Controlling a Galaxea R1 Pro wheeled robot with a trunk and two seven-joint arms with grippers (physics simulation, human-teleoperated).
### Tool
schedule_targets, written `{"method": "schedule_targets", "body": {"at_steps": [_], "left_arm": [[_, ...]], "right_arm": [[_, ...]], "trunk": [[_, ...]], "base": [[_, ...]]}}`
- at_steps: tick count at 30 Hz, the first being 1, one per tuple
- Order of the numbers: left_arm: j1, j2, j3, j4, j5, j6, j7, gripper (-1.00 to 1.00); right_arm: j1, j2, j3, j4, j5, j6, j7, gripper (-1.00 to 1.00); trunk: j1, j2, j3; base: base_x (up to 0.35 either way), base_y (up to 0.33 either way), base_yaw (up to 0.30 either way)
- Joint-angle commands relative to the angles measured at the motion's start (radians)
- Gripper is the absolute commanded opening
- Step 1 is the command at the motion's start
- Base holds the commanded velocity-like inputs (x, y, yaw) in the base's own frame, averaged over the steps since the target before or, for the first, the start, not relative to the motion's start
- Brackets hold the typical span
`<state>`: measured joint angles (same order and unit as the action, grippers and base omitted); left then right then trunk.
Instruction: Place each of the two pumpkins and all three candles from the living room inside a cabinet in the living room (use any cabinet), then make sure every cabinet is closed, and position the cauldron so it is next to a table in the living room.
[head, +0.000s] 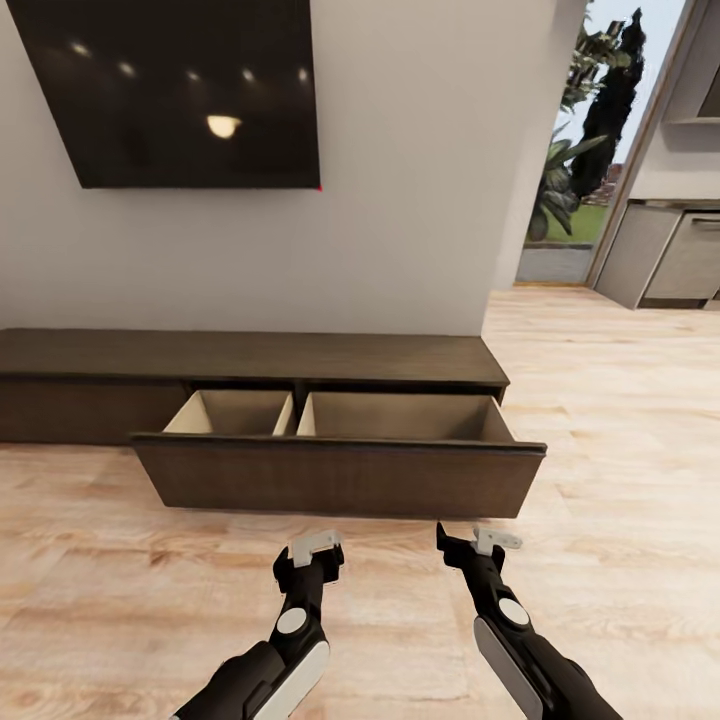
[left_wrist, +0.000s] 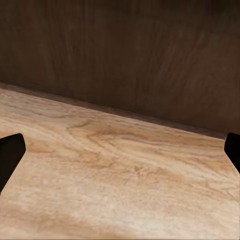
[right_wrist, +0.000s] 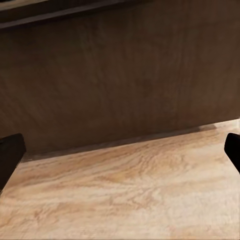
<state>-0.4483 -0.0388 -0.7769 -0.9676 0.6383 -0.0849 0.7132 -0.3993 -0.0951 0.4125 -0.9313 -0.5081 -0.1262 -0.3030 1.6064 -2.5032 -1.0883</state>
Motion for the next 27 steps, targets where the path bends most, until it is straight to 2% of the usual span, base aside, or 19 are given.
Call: {"method": "schedule_targets", "body": {"at_steps": [1, 10, 18, 27], "left_arm": [[-0.001, 0.0, -0.004, 0.0, 0.01, -0.009, 0.005, 1.0], [-0.001, 0.001, -0.004, 0.001, 0.008, -0.009, 0.003, 1.0], [-0.001, 0.0, -0.005, 0.003, 0.008, -0.009, 0.004, 1.0], [-0.001, 0.0, -0.001, -0.001, 0.006, -0.01, 0.009, 1.0]], "right_arm": [[-0.001, -0.002, 0.006, 0.0, -0.011, -0.007, -0.007, 1.0], [-0.002, -0.002, 0.006, 0.014, -0.018, -0.004, -0.006, 1.0], [-0.006, -0.002, 0.006, 0.057, -0.022, -0.004, -0.005, 1.0], [-0.008, -0.002, 0.006, 0.094, -0.021, -0.001, -0.004, 1.0]], "trunk": [[0.0, 0.0, -0.001], [0.0, 0.0, -0.001], [0.0, 0.0, -0.001], [0.0, 0.0, -0.001]], "base": [[0.327, 0.023, 0.0], [0.17, 0.015, 0.0], [0.266, 0.082, 0.0], [0.046, 0.011, 0.0]]}}
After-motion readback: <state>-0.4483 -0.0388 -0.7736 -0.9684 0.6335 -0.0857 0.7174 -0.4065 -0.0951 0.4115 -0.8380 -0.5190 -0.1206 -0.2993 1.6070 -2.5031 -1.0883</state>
